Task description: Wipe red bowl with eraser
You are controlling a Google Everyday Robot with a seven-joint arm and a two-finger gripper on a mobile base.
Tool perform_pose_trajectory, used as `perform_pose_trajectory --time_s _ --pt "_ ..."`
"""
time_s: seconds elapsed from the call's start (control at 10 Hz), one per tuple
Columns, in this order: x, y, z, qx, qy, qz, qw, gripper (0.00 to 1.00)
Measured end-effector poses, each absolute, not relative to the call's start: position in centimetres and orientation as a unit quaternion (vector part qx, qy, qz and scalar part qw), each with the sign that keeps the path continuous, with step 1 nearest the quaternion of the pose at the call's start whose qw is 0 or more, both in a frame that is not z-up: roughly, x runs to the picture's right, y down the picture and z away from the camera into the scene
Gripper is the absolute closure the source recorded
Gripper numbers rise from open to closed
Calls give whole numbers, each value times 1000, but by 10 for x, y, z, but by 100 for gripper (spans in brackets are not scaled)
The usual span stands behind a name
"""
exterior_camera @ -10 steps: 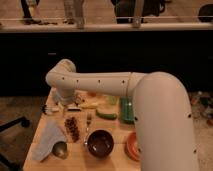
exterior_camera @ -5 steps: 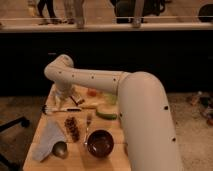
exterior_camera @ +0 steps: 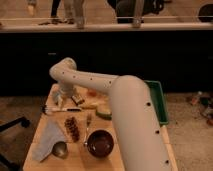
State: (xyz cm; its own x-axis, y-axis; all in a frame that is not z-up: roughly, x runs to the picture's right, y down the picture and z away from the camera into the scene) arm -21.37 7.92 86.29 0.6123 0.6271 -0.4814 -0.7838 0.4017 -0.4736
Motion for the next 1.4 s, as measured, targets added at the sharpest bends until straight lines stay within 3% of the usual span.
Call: perform_pose_trajectory --time_s 0.8,1.4 --pt "-204 54 935 -365 103 397 836 20" --pt "-184 55 964 -382 99 391 831 20"
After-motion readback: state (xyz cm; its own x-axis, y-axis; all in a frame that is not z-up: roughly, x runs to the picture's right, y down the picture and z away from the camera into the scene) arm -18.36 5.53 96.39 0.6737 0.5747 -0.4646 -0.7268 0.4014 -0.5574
